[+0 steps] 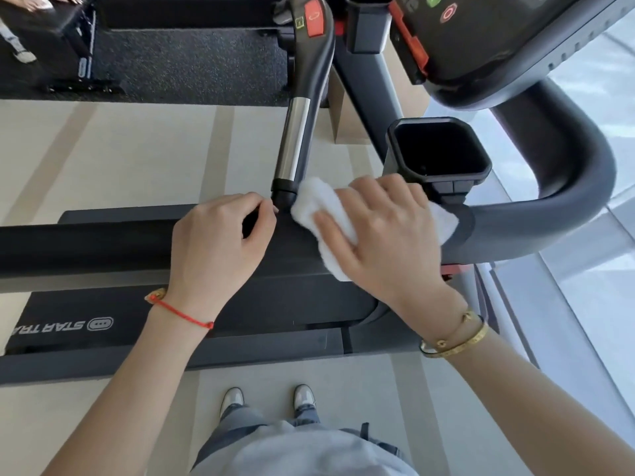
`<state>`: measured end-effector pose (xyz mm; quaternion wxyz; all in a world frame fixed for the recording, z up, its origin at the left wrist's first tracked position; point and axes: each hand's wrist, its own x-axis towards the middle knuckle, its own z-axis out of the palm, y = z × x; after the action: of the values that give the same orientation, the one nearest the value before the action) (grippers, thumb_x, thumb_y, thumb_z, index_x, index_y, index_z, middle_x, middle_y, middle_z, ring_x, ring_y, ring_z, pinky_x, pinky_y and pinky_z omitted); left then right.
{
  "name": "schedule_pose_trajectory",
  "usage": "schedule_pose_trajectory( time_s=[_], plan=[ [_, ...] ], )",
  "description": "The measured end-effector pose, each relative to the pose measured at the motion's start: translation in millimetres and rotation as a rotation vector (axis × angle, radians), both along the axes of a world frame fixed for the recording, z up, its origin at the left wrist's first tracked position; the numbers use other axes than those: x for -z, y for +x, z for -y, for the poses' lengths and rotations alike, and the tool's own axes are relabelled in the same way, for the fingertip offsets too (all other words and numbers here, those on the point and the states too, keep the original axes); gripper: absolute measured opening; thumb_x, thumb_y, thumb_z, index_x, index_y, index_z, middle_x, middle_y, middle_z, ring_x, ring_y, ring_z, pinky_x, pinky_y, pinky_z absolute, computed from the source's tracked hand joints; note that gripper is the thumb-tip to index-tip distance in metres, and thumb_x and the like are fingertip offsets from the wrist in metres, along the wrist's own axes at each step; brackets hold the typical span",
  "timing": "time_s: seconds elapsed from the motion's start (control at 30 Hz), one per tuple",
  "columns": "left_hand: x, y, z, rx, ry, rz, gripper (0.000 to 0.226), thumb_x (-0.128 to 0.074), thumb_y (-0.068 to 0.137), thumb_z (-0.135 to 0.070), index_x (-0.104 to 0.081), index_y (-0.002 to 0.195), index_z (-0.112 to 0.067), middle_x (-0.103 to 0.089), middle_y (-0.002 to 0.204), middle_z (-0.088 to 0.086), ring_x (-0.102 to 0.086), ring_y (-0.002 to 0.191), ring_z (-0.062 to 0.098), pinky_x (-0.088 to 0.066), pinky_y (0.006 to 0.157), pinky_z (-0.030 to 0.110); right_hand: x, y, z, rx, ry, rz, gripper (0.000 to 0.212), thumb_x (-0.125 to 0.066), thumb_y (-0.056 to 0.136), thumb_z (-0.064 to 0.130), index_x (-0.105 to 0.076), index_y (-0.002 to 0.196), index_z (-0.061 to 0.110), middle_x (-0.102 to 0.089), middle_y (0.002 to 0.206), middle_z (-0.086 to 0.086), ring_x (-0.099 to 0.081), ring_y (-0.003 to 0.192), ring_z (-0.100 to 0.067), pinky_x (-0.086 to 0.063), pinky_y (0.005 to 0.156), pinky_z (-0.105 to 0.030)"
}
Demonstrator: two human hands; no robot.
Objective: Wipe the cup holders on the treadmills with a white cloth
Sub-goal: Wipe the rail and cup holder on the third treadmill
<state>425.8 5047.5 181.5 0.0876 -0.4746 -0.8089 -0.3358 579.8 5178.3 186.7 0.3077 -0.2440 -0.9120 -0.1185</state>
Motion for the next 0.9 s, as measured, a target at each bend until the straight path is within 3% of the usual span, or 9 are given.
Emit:
schedule_pose_trajectory(
  time_s=[0.17,0.37,0.5,0.63,0.9],
  plan=[
    [-1,2,2,-0.021,-0.015,0.012,0.026,-0.053,0.099,-0.025,-0.076,0.086,-0.023,-0.053,0.056,-0.01,-0.04,0.045,0.005,-0.024,0.045,0.018,-4,20,-20,-0.097,-0.045,0.112,0.05,-0.032,0.1,0.054,-0.065,0.092,0.017,-0.059,0.082,0.0,-0.048,0.075,-0.025,-0.039,0.072,-0.039],
    [0,-3,6,-0.007,-0.026,0.006,0.031,-0.051,0.1,-0.028,-0.075,0.085,-0.016,-0.064,0.064,-0.002,-0.047,0.049,0.01,-0.036,0.047,0.02,-18,27,-46,-0.11,-0.104,0.229,0.055,-0.029,0.099,0.053,-0.055,0.071,0.013,-0.052,0.066,-0.003,-0.043,0.063,-0.024,-0.032,0.062,-0.033],
    [5,-18,21,-0.063,-0.016,-0.02,0.038,-0.047,0.1,-0.032,-0.073,0.082,-0.012,-0.064,0.065,0.002,-0.053,0.059,0.02,-0.043,0.057,0.03,-18,-2,-29,-0.199,-0.083,0.334,0.062,-0.018,0.1,0.055,-0.059,0.08,0.014,-0.056,0.073,-0.003,-0.047,0.066,-0.026,-0.04,0.065,-0.038],
    [13,-38,36,-0.074,-0.008,-0.056,0.044,-0.042,0.101,-0.032,-0.071,0.079,-0.007,-0.067,0.067,0.007,-0.061,0.066,0.03,-0.048,0.075,0.041,-14,-35,-6,-0.276,-0.061,0.348,0.06,-0.018,0.102,0.053,-0.061,0.089,0.013,-0.056,0.079,-0.004,-0.045,0.069,-0.025,-0.04,0.068,-0.039],
    [22,-84,78,-0.065,-0.004,-0.134,0.034,-0.043,0.102,-0.022,-0.073,0.087,-0.014,-0.073,0.087,-0.003,-0.067,0.086,0.025,-0.048,0.084,0.048,-15,-89,20,-0.338,-0.079,0.416,0.06,-0.018,0.101,0.051,-0.06,0.082,0.011,-0.055,0.079,-0.005,-0.043,0.071,-0.024,-0.034,0.07,-0.035]
  ],
)
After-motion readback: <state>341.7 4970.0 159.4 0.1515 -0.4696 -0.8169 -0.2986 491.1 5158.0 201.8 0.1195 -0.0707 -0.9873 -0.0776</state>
